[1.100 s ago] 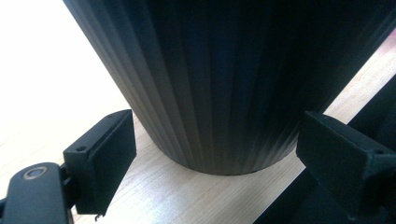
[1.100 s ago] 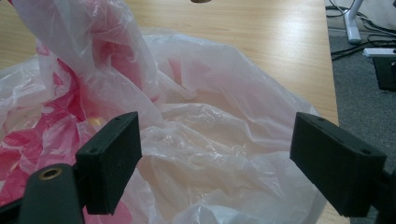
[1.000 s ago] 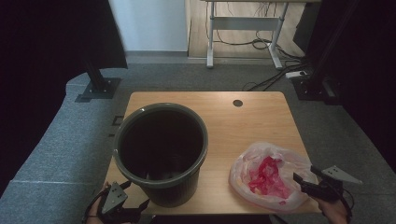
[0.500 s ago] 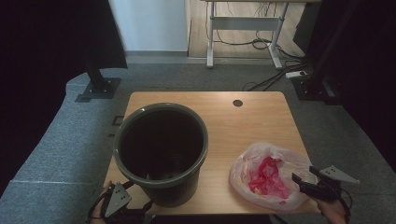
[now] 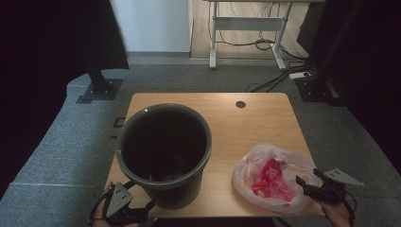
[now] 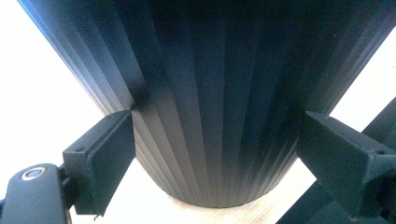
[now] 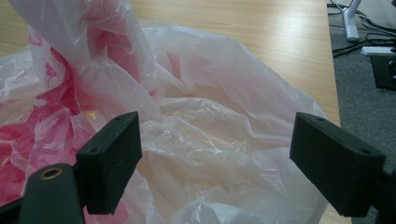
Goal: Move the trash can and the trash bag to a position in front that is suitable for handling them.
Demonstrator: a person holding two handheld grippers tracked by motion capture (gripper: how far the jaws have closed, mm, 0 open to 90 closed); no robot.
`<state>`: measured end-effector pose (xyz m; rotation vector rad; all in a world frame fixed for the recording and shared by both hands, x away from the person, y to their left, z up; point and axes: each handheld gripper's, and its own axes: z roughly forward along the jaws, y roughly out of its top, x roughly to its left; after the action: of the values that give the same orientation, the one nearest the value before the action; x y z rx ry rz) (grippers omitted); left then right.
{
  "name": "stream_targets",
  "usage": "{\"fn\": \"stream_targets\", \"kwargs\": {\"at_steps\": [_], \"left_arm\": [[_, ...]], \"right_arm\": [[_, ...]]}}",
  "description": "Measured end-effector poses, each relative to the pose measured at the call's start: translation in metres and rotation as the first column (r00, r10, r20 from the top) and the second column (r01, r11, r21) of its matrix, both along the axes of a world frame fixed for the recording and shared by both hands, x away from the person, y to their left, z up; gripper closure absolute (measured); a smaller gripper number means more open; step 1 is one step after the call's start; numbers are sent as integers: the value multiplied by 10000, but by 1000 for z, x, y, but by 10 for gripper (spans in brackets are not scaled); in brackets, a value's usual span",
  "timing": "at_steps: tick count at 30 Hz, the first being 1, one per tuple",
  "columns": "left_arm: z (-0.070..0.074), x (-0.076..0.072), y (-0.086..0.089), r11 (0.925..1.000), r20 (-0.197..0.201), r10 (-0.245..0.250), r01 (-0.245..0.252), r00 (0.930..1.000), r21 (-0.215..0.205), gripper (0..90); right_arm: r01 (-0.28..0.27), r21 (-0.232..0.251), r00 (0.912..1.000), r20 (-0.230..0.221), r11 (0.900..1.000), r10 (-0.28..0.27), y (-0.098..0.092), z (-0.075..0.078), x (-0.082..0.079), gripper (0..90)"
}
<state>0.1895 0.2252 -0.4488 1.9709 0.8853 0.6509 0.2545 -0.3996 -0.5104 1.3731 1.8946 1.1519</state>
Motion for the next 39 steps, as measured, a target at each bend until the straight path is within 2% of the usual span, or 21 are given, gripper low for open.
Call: {"fn": "stream_targets", "kwargs": {"at_steps": [9, 24, 39], "left_arm": [[0, 8, -2, 9998, -23, -177, 177, 9998, -14, 113], [1, 21, -15, 9995, -53, -215, 216, 9998, 246, 113], [2, 35, -23, 9992, -155, -349, 352, 9993, 185, 114]], "right_arm": [[29, -18, 10000, -7, 10000, -29, -1, 0, 0, 163], [75, 72, 10000, 51, 9999, -75, -2, 1, -1, 164], [100, 67, 10000, 5, 9999, -100, -4, 0, 0, 165]]}}
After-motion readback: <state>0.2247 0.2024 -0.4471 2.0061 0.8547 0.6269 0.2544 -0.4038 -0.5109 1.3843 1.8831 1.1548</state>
